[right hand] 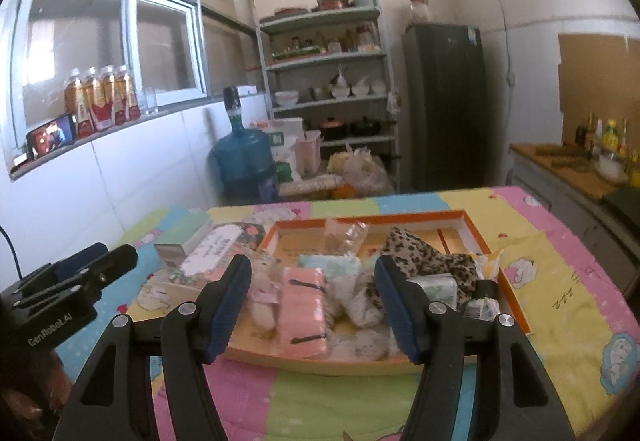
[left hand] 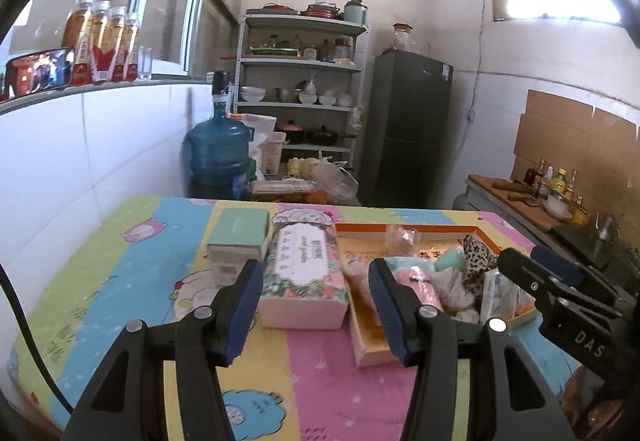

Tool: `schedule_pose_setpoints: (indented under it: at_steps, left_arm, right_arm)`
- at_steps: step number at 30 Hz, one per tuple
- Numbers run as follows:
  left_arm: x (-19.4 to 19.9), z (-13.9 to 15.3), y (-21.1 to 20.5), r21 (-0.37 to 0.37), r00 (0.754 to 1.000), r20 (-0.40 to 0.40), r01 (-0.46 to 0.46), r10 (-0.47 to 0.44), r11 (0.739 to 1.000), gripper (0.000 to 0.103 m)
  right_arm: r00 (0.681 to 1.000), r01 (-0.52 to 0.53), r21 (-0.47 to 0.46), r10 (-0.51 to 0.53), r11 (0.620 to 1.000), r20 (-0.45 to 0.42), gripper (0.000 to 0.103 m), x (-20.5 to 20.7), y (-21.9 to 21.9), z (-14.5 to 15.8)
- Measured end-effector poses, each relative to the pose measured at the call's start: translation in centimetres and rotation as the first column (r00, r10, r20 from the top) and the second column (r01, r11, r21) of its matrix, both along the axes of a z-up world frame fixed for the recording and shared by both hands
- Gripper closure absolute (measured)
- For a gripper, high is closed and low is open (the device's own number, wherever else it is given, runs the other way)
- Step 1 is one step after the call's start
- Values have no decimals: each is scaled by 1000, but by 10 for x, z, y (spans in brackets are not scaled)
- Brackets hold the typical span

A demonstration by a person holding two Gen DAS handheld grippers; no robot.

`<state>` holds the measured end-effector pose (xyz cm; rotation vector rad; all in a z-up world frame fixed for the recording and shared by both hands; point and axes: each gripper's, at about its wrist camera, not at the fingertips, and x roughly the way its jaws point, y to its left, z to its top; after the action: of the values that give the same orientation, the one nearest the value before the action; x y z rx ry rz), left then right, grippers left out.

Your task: Organize soft objects

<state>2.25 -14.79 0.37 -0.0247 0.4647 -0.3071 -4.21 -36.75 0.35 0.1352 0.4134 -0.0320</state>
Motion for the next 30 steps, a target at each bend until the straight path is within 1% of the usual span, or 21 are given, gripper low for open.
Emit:
schedule_pose_setpoints:
  at_steps: [4,8,11,14,17,23,26,30]
  left_arm:
    - [-11,2,14,14,1000,3,-27,27,1000,48]
    - [-22,3,30,36,996,-7,-90,90,995,48]
    - [-33,3,43,11,996,-12,-86,86,996,48]
    - [-45,4,54,10,995,5,-99,98,995,48]
    - [-60,3,61,14,994,30,-102,102,995,48]
    - [-92,-5,63,14,995,45,-90,90,996,48]
    - [-105,-10,62,15,996,42,-85,85,996,48]
    - [-120,-17,60,17,995,38,-88,87,996,48]
  right_arm:
    - [999,7,-19,-6,1000,53,34,-15,25,5]
    - [997,5,-8,-5,1000,76,33,-28,47,7]
    - [997,18,11,-19,1000,76,33,-36,60,3]
    - [996,22,28,-24,999,82,33,-46,71,2]
    - [996,33,20,-34,999,87,33,-58,82,2]
    - [995,54,28,-57,998,86,33,-84,96,-1]
    - [993,92,-1,-92,996,72,33,-98,103,-4]
    - [992,110,-11,-109,994,69,33,-116,106,-9]
